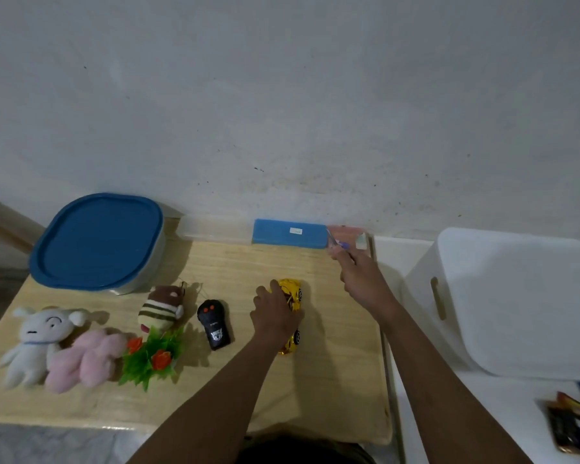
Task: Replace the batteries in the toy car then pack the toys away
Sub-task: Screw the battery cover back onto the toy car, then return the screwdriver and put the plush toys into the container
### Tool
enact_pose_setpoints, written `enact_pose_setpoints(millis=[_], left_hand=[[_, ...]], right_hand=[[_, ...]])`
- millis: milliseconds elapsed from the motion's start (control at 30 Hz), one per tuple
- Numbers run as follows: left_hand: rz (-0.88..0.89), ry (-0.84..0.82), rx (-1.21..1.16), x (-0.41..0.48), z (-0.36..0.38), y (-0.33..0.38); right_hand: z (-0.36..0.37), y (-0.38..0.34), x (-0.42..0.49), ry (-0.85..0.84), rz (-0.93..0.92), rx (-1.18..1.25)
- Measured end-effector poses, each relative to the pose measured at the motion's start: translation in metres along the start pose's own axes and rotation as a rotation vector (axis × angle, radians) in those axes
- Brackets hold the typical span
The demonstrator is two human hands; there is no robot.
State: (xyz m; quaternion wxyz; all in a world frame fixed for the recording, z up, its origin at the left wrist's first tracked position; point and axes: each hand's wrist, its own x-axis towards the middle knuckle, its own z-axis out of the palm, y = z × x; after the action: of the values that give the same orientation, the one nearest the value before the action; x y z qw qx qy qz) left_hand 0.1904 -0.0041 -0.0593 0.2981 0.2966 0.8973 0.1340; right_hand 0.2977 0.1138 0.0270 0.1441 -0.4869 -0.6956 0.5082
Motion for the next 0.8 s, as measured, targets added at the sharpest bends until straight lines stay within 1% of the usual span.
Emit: enact_pose_setpoints(millis=[133, 333, 433, 533, 800], left_hand=[[0.033, 0.074, 0.073, 0.001, 0.011, 0.009], [0.025, 0.091, 0.138, -0.002, 0.017, 0.012], [0.009, 0.057, 0.158, -0.001, 0.015, 0.011], [0.017, -0.004, 0.12, 0.0, 0.016, 0.012], [0.038, 0.0, 0.102, 0.001, 0.006, 0.006]], right_hand=[[-0.001, 0.009, 0.007, 0.005, -0.003, 0.011], [-0.003, 0.009, 0.007, -0.042, -0.031, 0.019], [-0.002, 0.012, 0.008, -0.055, -0.003, 0.042], [0.0, 0.013, 0.01, -0.059, 0.019, 0.037], [0.01, 0.009, 0.017, -0.096, -0.016, -0.017]])
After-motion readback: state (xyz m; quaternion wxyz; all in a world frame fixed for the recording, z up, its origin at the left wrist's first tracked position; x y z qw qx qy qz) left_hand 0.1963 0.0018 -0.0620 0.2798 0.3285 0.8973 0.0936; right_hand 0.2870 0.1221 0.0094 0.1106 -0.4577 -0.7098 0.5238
